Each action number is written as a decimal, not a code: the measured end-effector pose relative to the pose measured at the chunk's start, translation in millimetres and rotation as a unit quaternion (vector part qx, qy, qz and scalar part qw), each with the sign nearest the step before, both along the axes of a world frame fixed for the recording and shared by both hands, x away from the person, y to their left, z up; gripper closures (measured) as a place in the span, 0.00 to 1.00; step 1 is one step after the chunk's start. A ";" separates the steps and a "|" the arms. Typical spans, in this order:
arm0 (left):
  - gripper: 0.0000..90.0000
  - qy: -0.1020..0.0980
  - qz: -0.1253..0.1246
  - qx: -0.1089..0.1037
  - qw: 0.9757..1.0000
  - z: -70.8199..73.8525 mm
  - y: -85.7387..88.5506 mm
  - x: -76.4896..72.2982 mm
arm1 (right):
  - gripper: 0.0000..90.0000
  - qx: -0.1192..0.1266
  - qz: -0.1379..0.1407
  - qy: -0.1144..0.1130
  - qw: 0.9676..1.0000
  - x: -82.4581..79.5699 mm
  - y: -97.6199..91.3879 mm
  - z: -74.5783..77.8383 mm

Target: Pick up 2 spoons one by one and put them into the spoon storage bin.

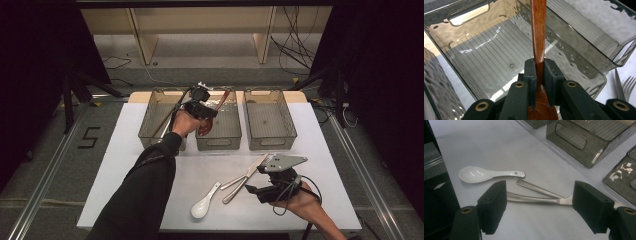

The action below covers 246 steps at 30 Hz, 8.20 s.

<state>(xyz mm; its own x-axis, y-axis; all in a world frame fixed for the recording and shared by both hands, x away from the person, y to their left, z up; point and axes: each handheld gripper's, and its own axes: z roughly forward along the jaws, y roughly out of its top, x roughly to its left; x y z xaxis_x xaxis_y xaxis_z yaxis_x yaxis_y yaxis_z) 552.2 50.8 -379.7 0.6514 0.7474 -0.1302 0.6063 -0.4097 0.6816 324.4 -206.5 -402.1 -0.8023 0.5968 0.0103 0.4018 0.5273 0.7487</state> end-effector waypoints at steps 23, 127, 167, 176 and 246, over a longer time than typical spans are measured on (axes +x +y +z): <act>0.45 0.025 -0.004 -0.001 1.000 8.1 21.5 -28.8 | 0.32 0.002 -0.005 -0.002 1.000 0.0 -0.8 0.5; 0.95 0.140 -0.177 0.116 0.967 -82.4 -7.7 -183.8 | 0.32 0.003 -0.012 -0.009 1.000 -1.0 -1.1 1.3; 0.95 0.071 -0.122 0.035 0.989 -33.3 33.8 -148.5 | 0.32 0.005 -0.014 -0.007 1.000 -0.2 -1.7 0.7; 0.95 0.055 -0.107 0.019 0.993 -22.0 37.8 -137.5 | 0.32 0.005 -0.015 -0.007 1.000 -0.5 -2.0 0.9; 0.94 -0.010 0.009 -0.004 1.000 -2.0 13.9 0.6 | 0.32 0.010 -0.015 -0.005 1.000 0.4 -4.3 0.7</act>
<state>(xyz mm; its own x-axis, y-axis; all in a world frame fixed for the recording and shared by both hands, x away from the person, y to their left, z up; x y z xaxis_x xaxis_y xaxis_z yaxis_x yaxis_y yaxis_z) 552.8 64.7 -381.7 0.6396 0.7586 -0.1240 0.6006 -0.3925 0.6965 324.8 -210.8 -401.4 -0.7840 0.6206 0.0141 0.4092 0.4995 0.7636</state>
